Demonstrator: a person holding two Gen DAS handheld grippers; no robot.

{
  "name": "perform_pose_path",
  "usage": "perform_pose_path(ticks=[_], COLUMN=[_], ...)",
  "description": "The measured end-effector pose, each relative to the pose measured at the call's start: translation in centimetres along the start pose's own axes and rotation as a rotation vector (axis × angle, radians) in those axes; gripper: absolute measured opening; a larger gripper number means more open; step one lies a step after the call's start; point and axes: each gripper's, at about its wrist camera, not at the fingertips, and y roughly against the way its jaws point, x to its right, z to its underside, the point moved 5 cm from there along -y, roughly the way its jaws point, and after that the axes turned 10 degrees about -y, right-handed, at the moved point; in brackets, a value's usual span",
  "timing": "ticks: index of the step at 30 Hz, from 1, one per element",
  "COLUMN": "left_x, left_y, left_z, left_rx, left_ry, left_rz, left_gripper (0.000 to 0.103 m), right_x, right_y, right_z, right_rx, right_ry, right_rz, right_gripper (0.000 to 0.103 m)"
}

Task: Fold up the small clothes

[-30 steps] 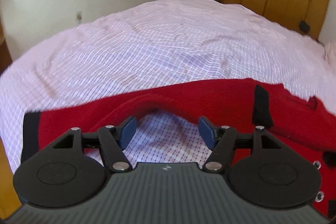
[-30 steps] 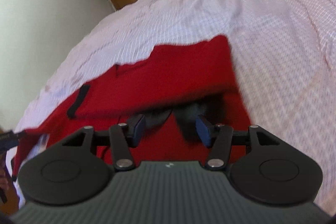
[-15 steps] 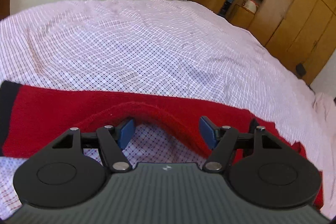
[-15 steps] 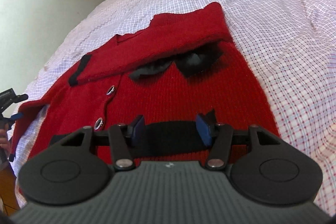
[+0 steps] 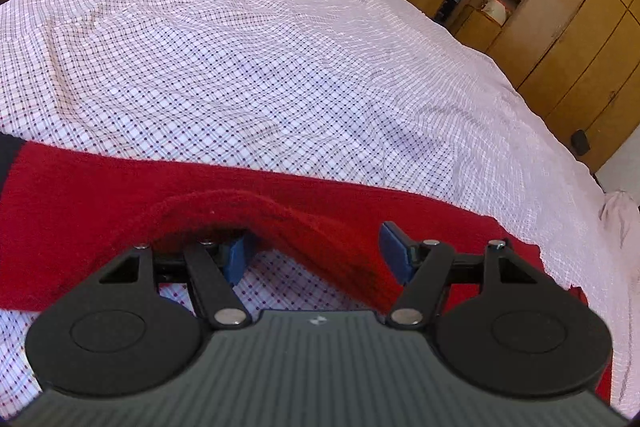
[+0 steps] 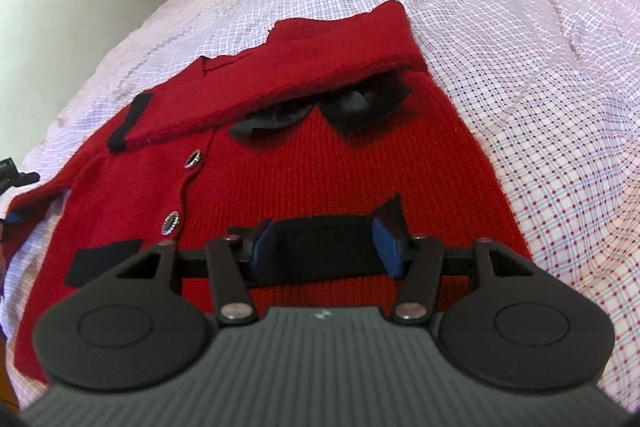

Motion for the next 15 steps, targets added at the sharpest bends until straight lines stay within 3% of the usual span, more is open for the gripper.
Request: perform_pose_path(ticks=[3,5,6,9,15], left_x=[-0.2,-0.1,0.0,0.4,2.9], left_y=[-0.6,-0.8,-0.9,-0.5,1.9], left_z=[-0.1,-0.3,-0.4,-0.6,-2.0], left_rx=[0.007,0.014,0.013,0.033,0.139], left_ry=[0.023,0.004,-0.023,-0.061,-0.169], left_rz=[0.007,0.005,0.0,0.035,0.103], left_gripper=[0.071,0.051,0.033,0.022,0.017], right_x=[0.0,0.0,0.1,0.1,0.3], right_y=[0.1,0.2,0.3,0.4,0.7], right_z=[-0.1,-0.2,-0.3,-0.3,-0.2], right_rx=[0.001,0.002,0.002,0.01,0.025], right_ry=[0.003,-0.006,-0.011,-0.012,-0.018], right_rz=[0.003,0.001,-0.002,-0.011,-0.024], right_gripper=[0.056,0.056,0.056,0.056,0.056])
